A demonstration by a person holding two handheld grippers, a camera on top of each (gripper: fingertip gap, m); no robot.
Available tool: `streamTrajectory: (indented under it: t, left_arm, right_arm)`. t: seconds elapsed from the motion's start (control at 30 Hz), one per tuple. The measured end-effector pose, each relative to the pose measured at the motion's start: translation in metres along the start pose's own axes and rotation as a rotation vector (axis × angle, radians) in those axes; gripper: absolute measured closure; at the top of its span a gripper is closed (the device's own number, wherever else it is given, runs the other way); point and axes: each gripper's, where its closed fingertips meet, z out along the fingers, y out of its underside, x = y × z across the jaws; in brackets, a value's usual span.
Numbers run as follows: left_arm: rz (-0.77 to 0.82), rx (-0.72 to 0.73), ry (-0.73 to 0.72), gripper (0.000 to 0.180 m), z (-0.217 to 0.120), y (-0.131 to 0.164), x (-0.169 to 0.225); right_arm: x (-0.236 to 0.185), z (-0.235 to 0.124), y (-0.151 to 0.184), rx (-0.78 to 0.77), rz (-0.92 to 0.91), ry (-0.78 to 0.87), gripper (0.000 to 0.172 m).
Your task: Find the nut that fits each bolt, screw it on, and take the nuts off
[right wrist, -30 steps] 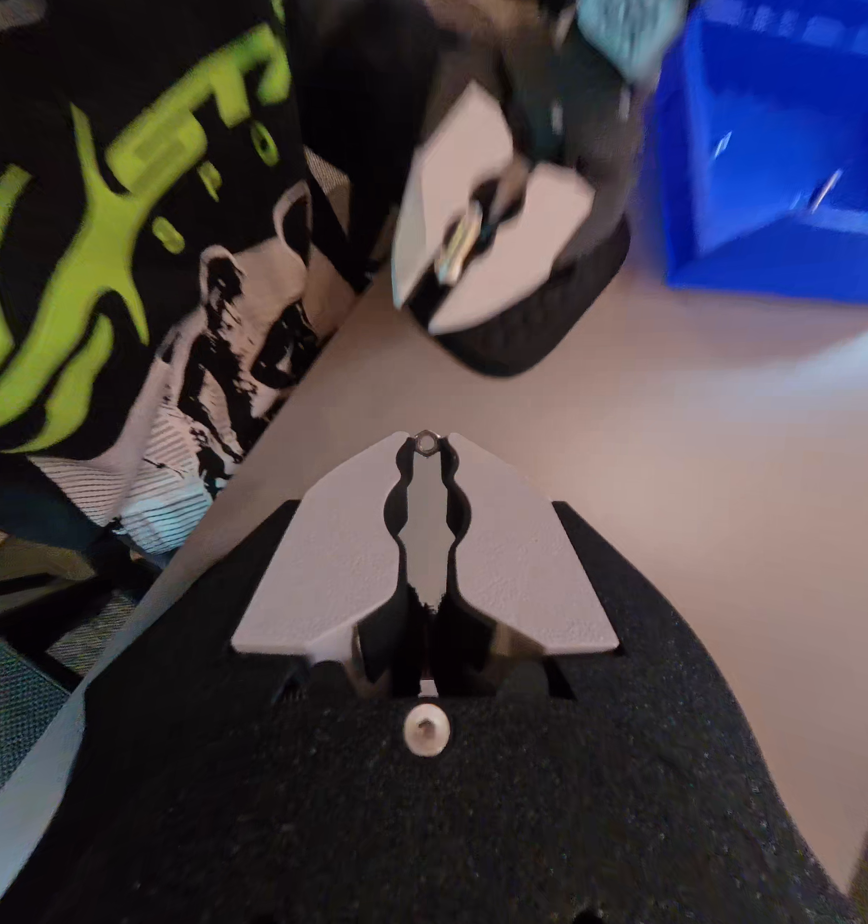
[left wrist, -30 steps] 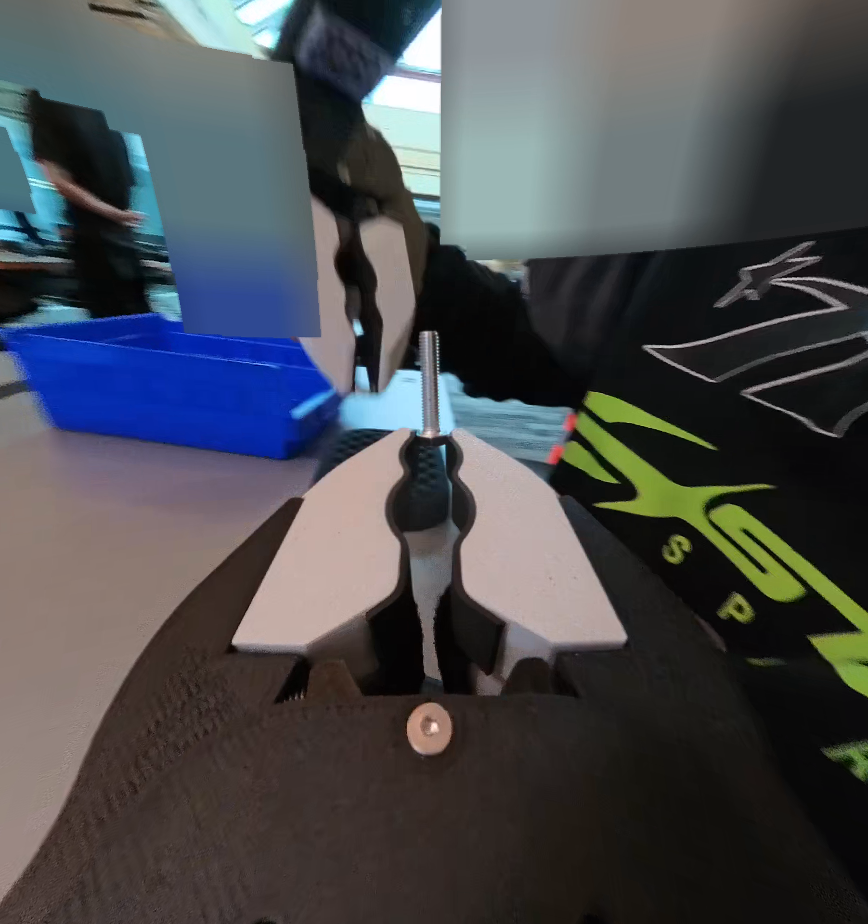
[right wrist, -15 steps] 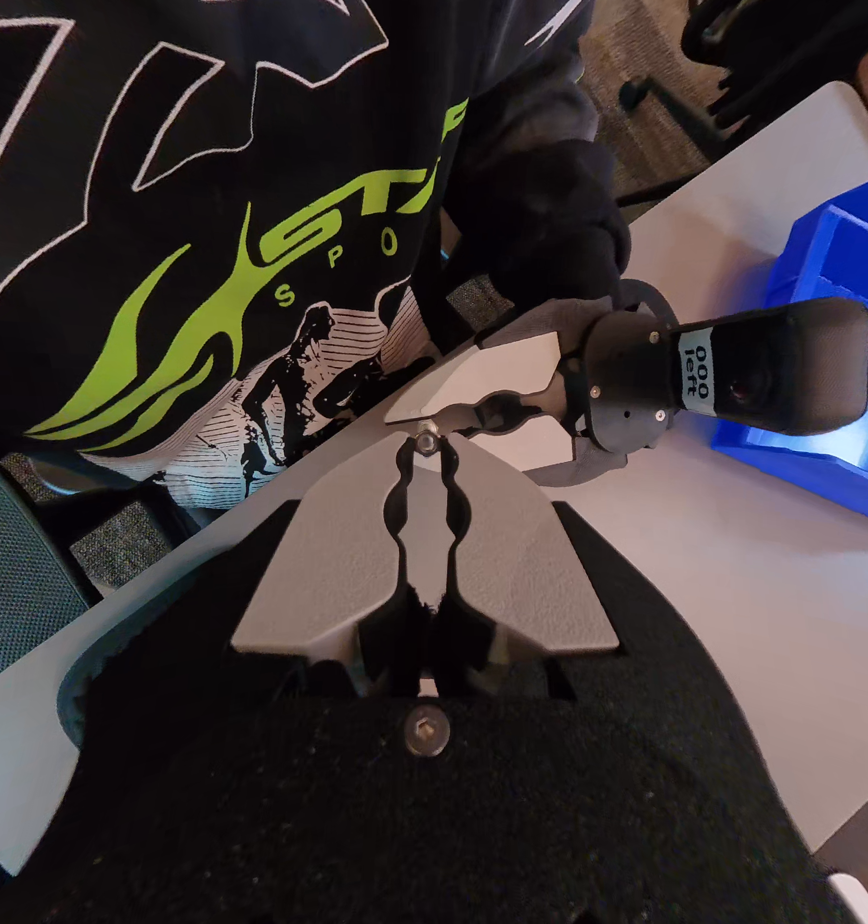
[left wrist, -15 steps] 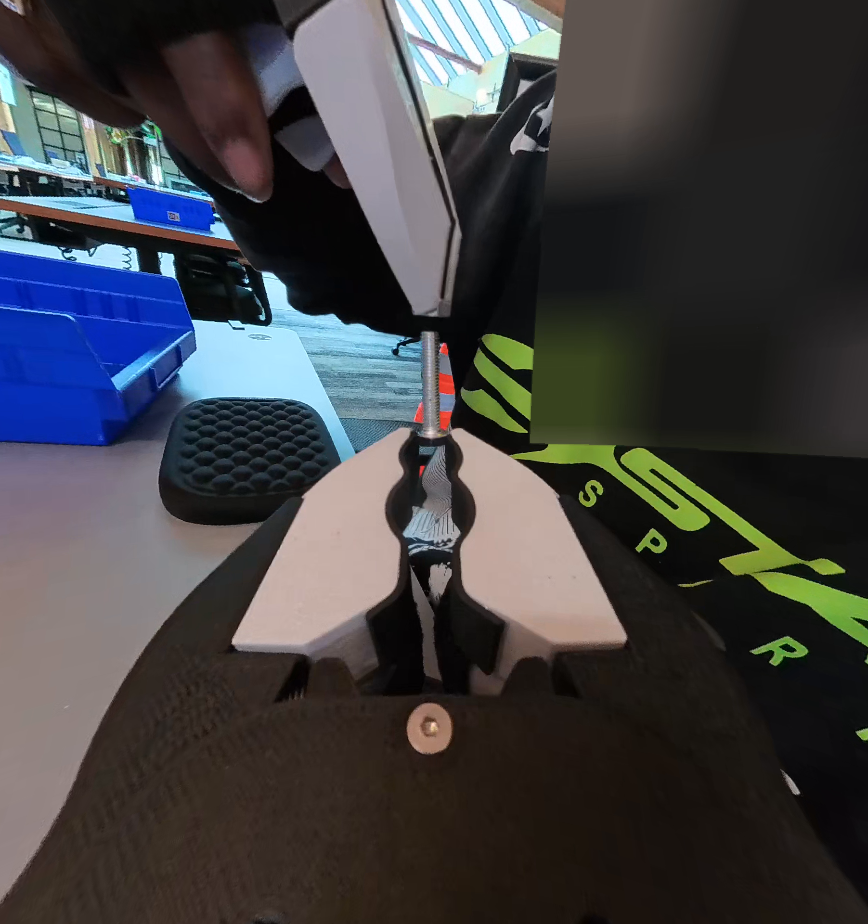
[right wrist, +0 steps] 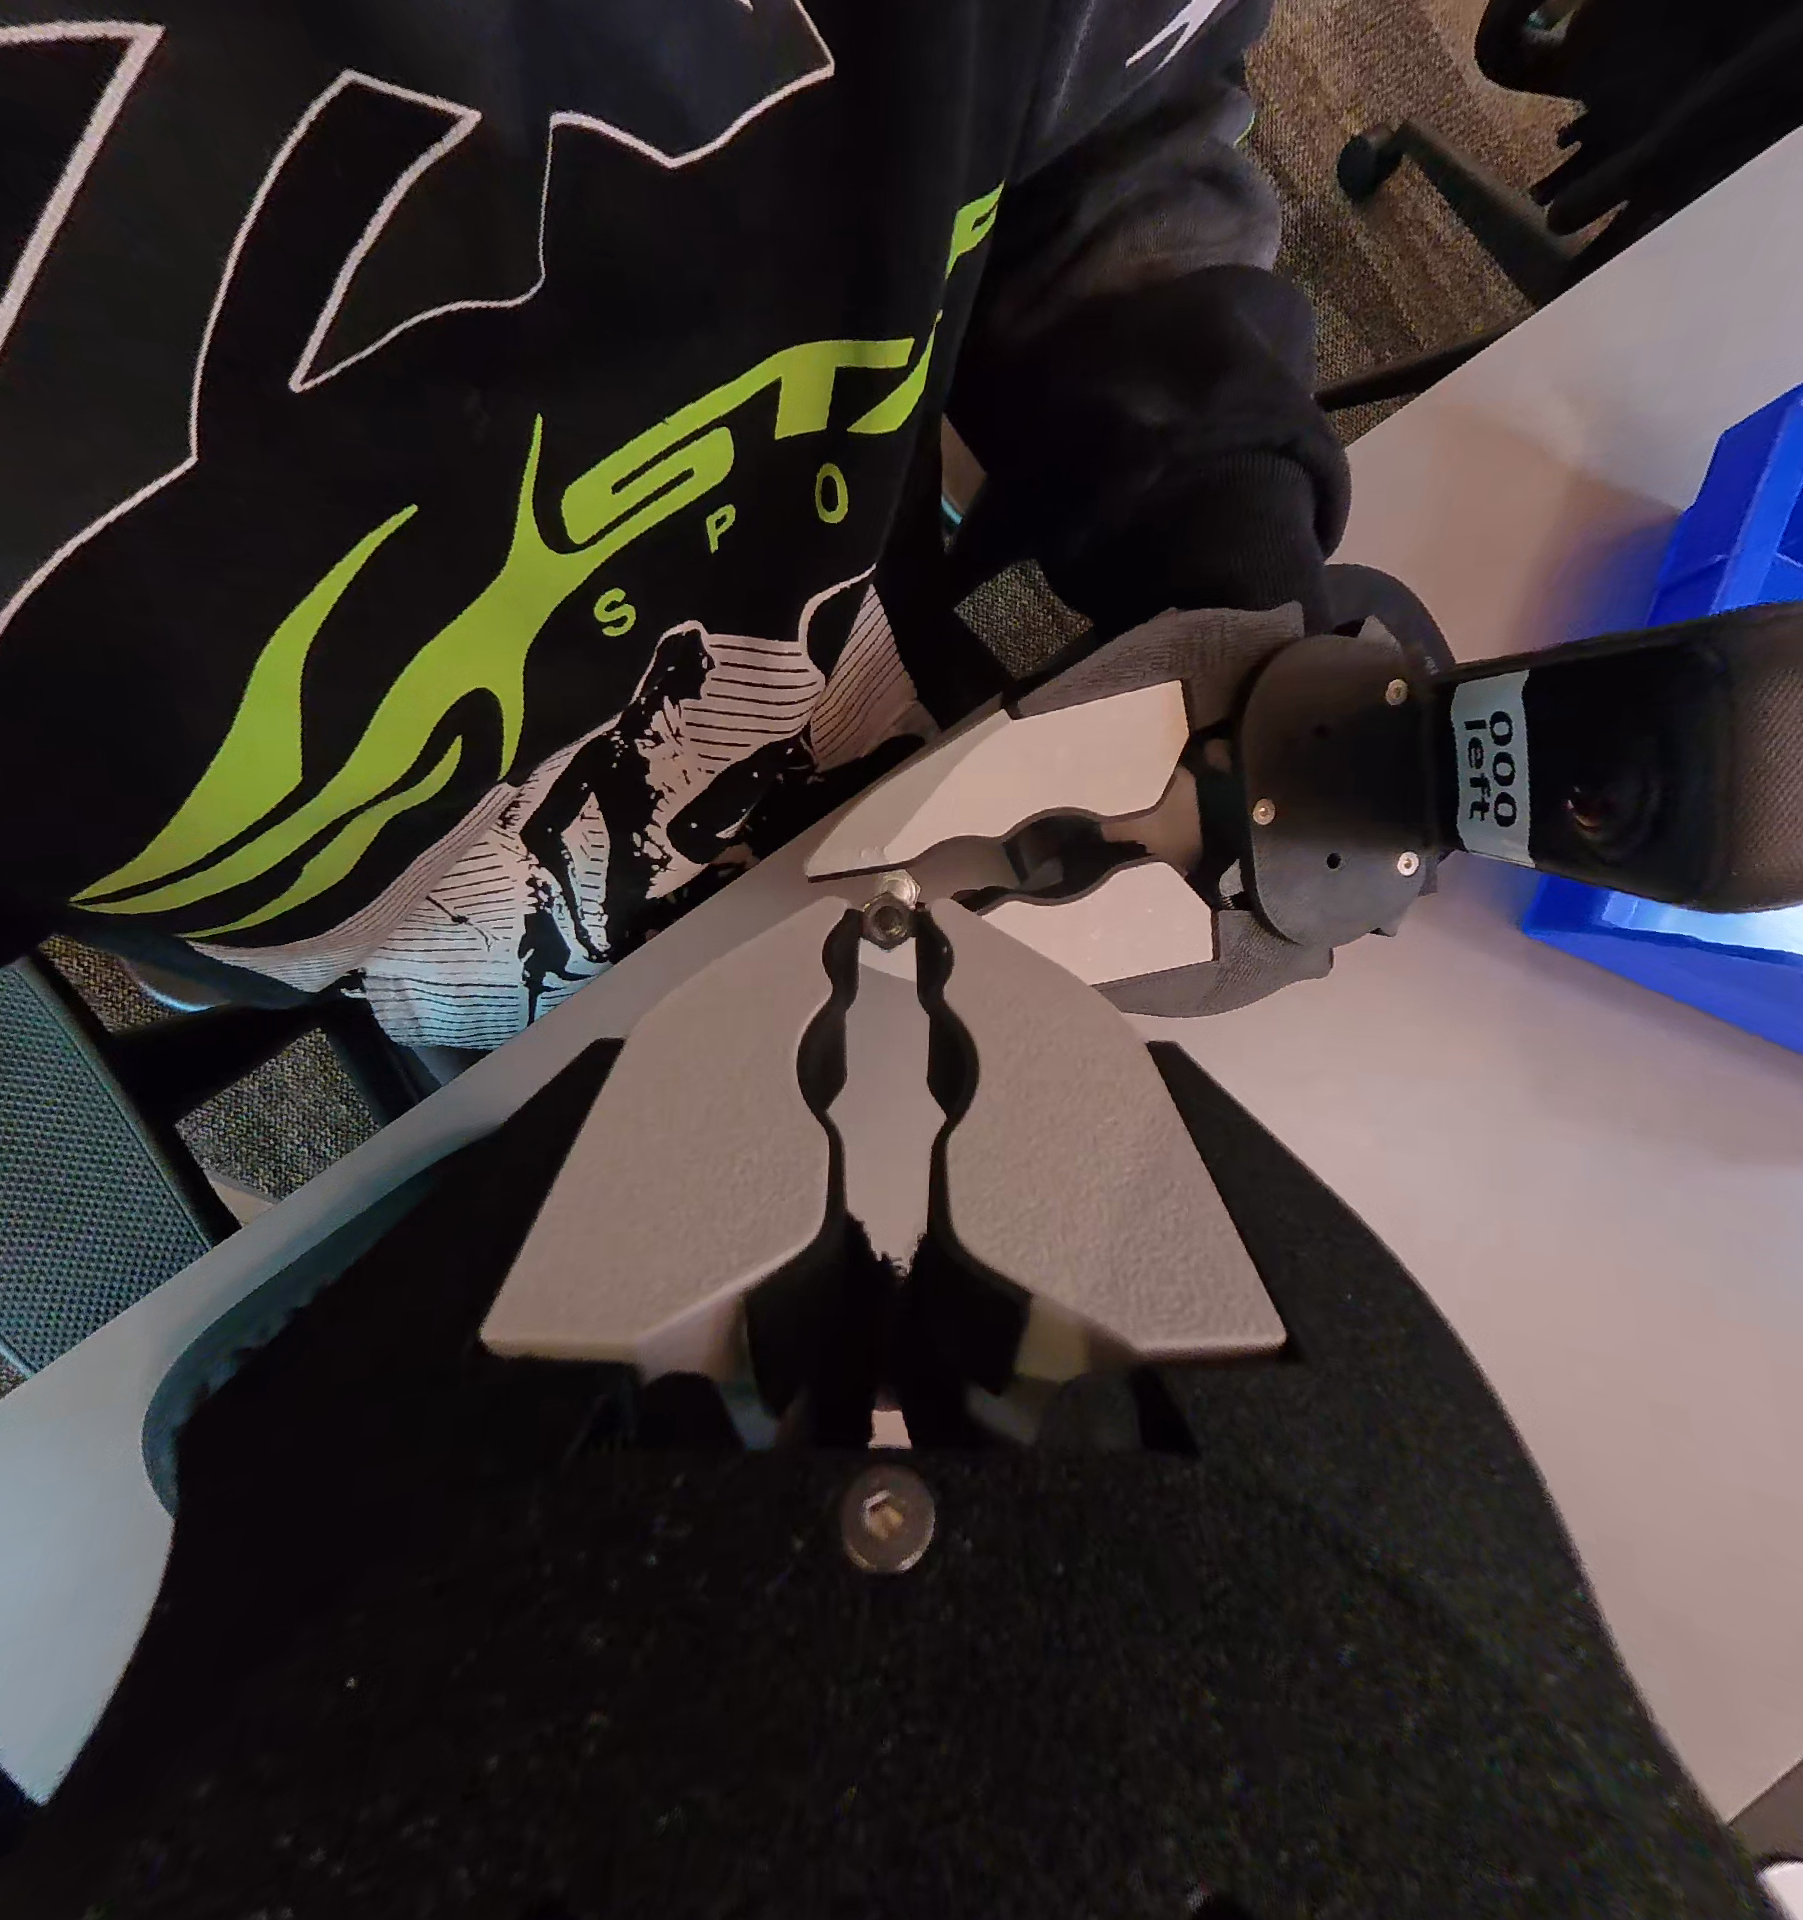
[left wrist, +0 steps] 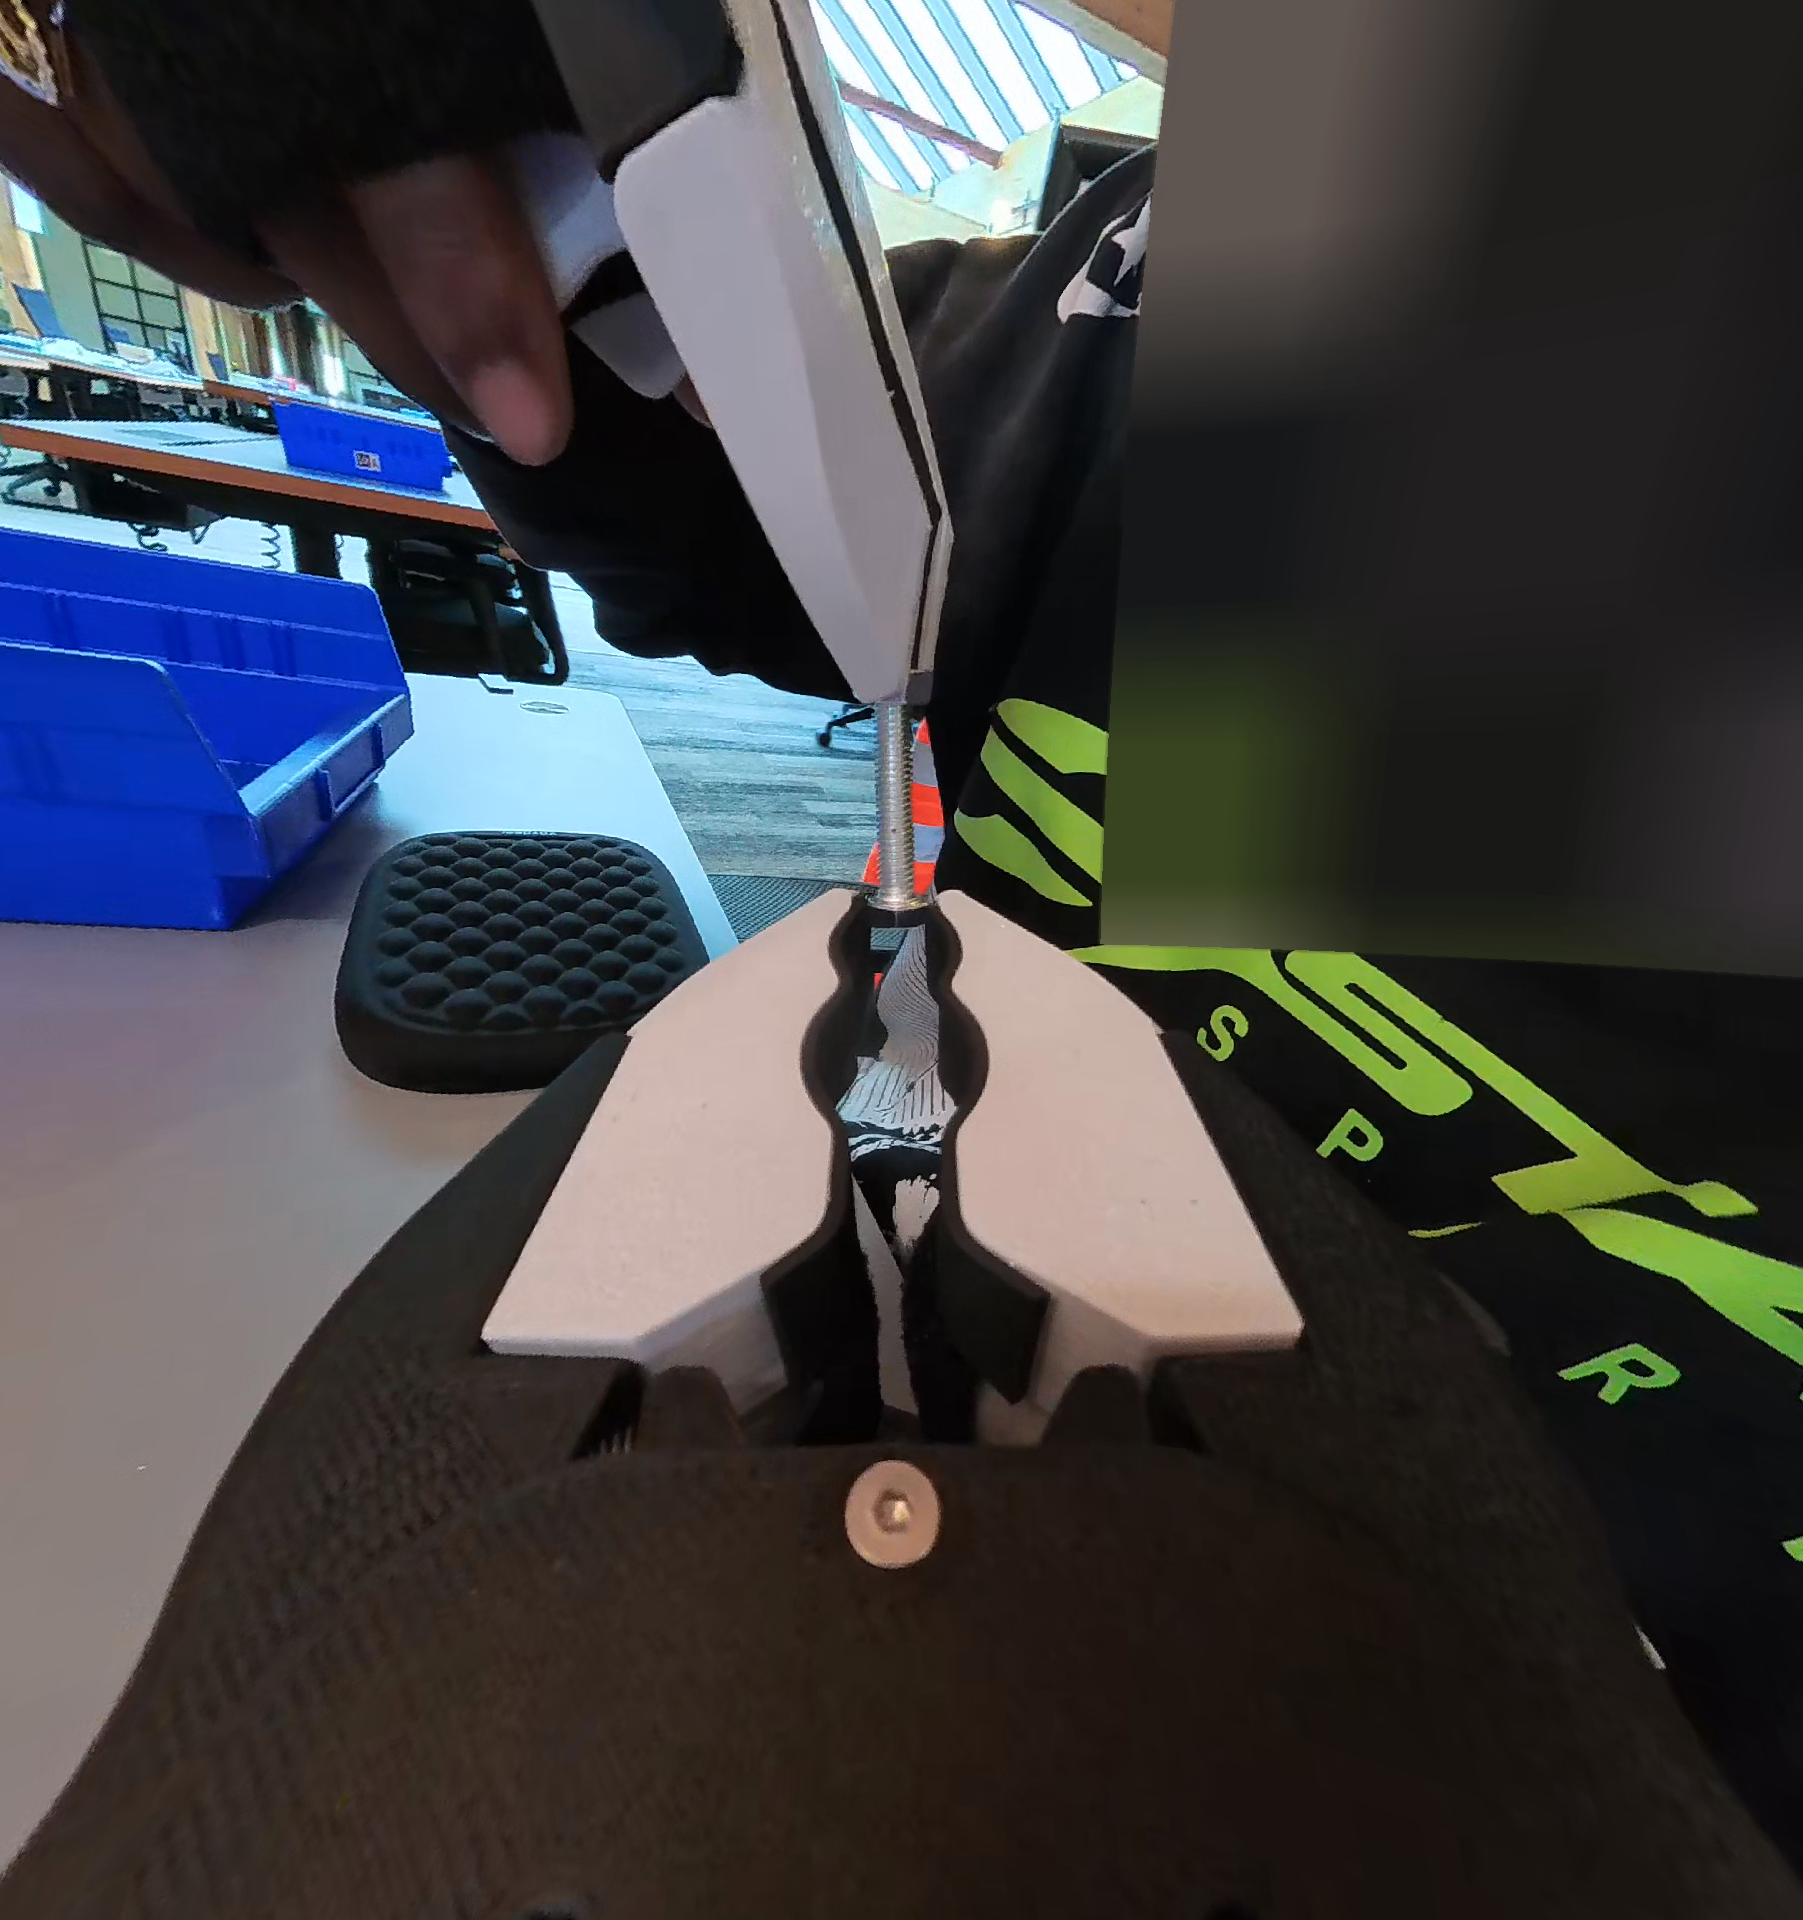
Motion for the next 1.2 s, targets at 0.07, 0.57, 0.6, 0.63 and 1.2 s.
streamTrajectory:
  t: [0.07, 0.57, 0.6, 0.63, 1.2]
  left_arm:
    - [0.004, -0.002, -0.009, 0.170, 0.000, 0.000, -0.001]
    - [0.162, 0.060, -0.444, 0.171, -0.006, -0.011, -0.032]
    - [0.166, 0.072, -0.472, 0.171, -0.007, -0.013, -0.033]
    - [0.171, 0.080, -0.502, 0.171, -0.009, -0.014, -0.035]
    - [0.201, 0.079, -0.664, 0.171, -0.018, -0.016, -0.049]
  right_arm:
    - [0.000, 0.000, 0.001, 0.002, 0.008, -0.004, 0.162]
    - [0.013, -0.011, 0.012, 0.030, 0.182, 0.104, 0.162]
    - [0.015, -0.012, 0.012, 0.034, 0.189, 0.120, 0.162]
    - [0.017, -0.013, 0.013, 0.035, 0.197, 0.136, 0.162]
    - [0.028, -0.015, 0.022, 0.012, 0.296, 0.203, 0.160]
